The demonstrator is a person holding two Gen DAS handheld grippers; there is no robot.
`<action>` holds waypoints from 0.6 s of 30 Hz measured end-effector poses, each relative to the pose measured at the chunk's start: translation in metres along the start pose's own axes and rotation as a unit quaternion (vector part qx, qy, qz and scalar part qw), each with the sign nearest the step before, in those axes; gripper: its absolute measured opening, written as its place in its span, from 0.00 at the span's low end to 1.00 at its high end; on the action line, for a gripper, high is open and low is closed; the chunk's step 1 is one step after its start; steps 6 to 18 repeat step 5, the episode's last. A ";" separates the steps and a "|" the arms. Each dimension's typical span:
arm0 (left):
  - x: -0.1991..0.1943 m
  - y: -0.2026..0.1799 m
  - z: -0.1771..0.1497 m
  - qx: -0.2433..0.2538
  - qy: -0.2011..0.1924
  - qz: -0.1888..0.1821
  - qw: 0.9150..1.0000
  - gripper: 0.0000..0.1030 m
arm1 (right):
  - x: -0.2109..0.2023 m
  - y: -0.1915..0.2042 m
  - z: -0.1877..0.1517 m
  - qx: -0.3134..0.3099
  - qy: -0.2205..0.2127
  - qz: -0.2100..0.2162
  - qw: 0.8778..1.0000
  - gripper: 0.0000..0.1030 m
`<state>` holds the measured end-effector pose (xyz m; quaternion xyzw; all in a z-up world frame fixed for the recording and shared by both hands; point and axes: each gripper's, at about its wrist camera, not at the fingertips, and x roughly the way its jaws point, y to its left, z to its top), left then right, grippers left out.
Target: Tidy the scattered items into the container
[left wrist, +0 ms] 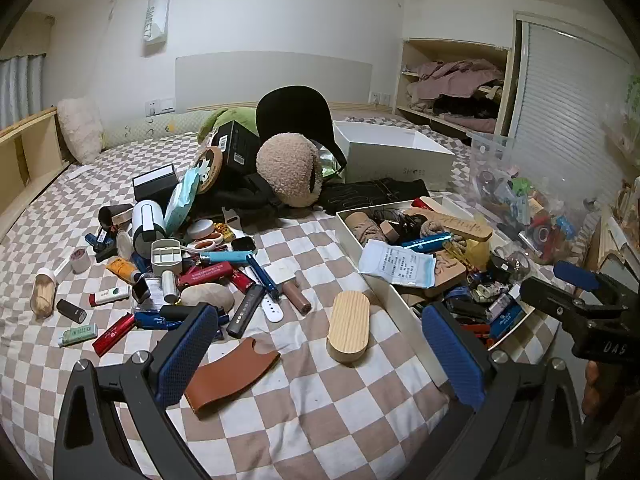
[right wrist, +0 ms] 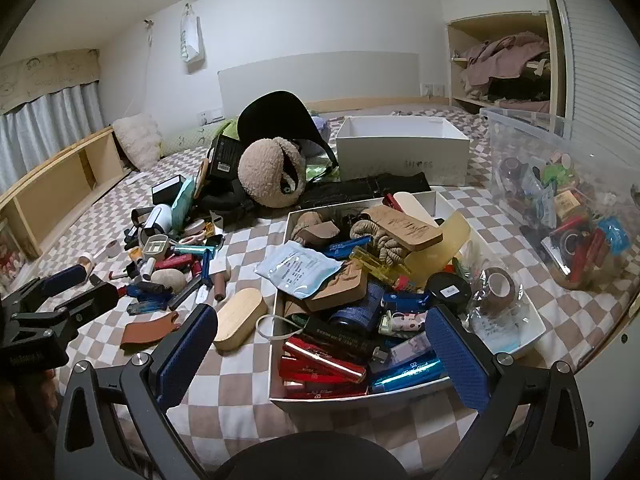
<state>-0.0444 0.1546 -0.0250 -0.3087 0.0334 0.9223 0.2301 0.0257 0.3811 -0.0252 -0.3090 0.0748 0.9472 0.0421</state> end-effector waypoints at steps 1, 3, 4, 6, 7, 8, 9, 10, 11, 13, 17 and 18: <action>0.000 0.000 0.000 0.000 0.000 0.001 1.000 1.00 | 0.000 0.000 0.000 0.000 0.001 0.000 1.000 1.00; -0.001 0.001 -0.001 0.000 -0.004 0.003 1.000 1.00 | 0.001 0.000 0.000 0.000 0.001 0.000 1.000 1.00; -0.001 0.001 -0.001 0.002 -0.006 0.005 1.000 1.00 | 0.001 0.001 0.000 0.000 0.002 0.000 1.000 1.00; -0.001 0.000 -0.001 0.005 -0.007 0.007 1.000 1.00 | 0.001 0.000 -0.001 0.000 0.002 -0.001 1.000 1.00; -0.001 0.000 -0.001 0.005 -0.007 0.007 1.000 1.00 | 0.001 0.000 -0.001 0.000 0.002 -0.001 1.000 1.00; -0.001 0.000 -0.001 0.005 -0.007 0.007 1.000 1.00 | 0.001 0.000 -0.001 0.000 0.002 -0.001 1.000 1.00; -0.001 0.000 -0.001 0.005 -0.007 0.007 1.000 1.00 | 0.001 0.000 -0.001 0.000 0.002 -0.001 1.000 1.00; -0.001 0.000 -0.001 0.005 -0.007 0.007 1.000 1.00 | 0.001 0.000 -0.001 0.000 0.002 -0.001 1.000 1.00; -0.001 0.000 -0.001 0.005 -0.007 0.007 1.000 1.00 | 0.001 0.000 -0.001 0.000 0.002 -0.001 1.000 1.00; -0.001 0.000 -0.001 0.005 -0.007 0.007 1.000 1.00 | 0.001 0.000 -0.001 0.000 0.002 -0.001 1.000 1.00; -0.001 0.000 -0.001 0.005 -0.007 0.007 1.000 1.00 | 0.001 0.000 -0.001 0.000 0.002 -0.001 1.000 1.00; -0.001 0.000 -0.001 0.005 -0.007 0.007 1.000 1.00 | 0.001 0.000 -0.001 0.000 0.002 -0.001 1.000 1.00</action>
